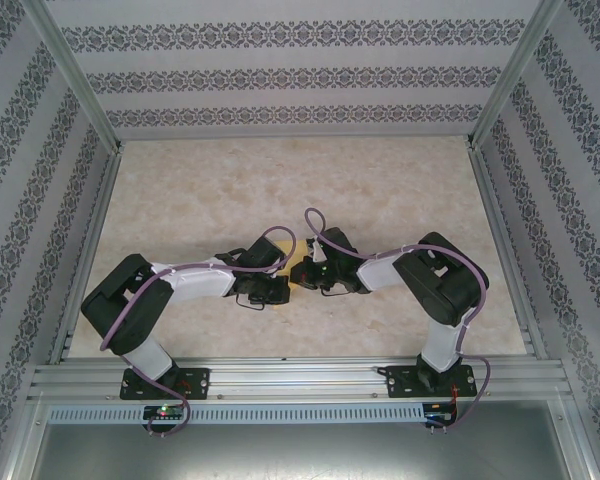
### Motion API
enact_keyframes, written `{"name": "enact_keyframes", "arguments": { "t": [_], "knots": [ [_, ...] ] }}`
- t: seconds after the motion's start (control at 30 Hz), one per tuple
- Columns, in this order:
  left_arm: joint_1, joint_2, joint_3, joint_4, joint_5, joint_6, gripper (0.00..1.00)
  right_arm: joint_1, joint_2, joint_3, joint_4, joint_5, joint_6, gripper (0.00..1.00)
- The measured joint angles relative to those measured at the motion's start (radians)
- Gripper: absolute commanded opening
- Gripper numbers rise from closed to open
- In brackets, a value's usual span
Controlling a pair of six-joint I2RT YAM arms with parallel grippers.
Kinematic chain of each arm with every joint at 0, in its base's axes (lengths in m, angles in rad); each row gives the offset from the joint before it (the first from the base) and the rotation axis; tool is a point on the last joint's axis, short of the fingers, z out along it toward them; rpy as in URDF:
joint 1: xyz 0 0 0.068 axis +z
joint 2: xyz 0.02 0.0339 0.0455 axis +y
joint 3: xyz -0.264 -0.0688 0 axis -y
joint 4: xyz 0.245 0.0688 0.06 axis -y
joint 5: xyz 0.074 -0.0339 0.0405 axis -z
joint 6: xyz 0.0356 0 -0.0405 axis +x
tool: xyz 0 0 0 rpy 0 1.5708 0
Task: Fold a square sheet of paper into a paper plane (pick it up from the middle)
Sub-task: Third fold the triangle at the center of the table.
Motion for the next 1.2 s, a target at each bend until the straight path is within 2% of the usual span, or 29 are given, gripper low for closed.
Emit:
{"name": "enact_keyframes", "arguments": {
  "t": [0.33,0.53,0.73,0.83,1.0,1.2],
  "knots": [
    [0.000,-0.120,-0.121,0.001,0.000,-0.008,0.11,0.000,-0.002,0.006,-0.020,0.005,-0.009,0.01],
    [0.000,-0.280,-0.214,-0.080,-0.034,-0.040,0.15,0.000,-0.002,0.014,-0.036,0.005,-0.010,0.01],
    [0.000,-0.404,-0.193,-0.110,-0.052,-0.054,0.18,0.000,-0.002,0.016,-0.039,0.005,-0.009,0.01],
    [0.000,-0.353,-0.127,-0.103,-0.051,-0.052,0.16,0.000,-0.002,0.019,-0.046,0.005,-0.009,0.01],
    [0.000,-0.179,-0.024,-0.047,-0.051,-0.037,0.13,0.000,-0.002,0.023,-0.053,0.008,-0.008,0.01],
    [0.000,-0.013,-0.003,-0.015,-0.055,-0.034,0.11,0.000,-0.002,0.025,-0.057,0.009,-0.008,0.02]
  ]
}}
